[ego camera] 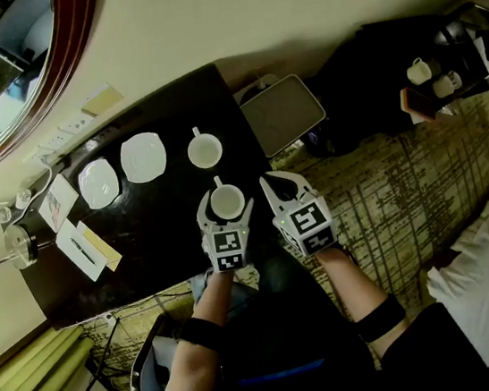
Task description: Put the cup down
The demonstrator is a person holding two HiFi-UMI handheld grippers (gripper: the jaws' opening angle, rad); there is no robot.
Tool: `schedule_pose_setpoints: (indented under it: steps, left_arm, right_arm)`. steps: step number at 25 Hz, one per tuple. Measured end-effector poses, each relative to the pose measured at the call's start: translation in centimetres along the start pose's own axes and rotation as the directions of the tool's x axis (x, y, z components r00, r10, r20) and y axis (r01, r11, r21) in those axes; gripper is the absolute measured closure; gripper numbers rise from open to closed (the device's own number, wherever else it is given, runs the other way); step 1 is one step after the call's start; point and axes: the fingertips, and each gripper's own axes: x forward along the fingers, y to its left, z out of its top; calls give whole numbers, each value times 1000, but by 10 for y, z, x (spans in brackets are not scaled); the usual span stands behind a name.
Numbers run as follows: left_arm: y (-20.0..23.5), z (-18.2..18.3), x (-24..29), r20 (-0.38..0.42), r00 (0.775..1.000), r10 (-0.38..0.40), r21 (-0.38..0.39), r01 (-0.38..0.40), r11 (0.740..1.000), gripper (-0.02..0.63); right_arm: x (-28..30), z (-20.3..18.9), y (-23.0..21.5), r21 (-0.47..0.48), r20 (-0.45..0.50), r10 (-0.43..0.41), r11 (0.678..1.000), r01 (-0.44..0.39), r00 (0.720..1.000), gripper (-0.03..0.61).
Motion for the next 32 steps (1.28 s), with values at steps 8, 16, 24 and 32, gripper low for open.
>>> schedule_pose_setpoints:
  steps: [8, 16, 24, 32]
  left_arm:
    - [-3, 1, 1, -13, 1000, -20, 26, 21, 999, 137]
    - [-3, 21, -16, -12, 998, -56, 77, 56, 995, 127]
    - [13, 64, -73, -11, 995, -96, 168, 97, 981, 147]
    - [66, 95, -142, 38, 997, -62, 184, 54, 981, 332]
  right_arm:
    - [5, 0, 7, -1, -9, 5, 1000, -5, 1000, 572]
    - [6, 8, 14, 35, 10, -11, 999, 11, 1000, 572]
    - [-6, 33, 32, 72, 54, -35, 997, 31, 998, 572]
    - [-6, 53, 74, 45, 104, -52, 998, 47, 993, 572]
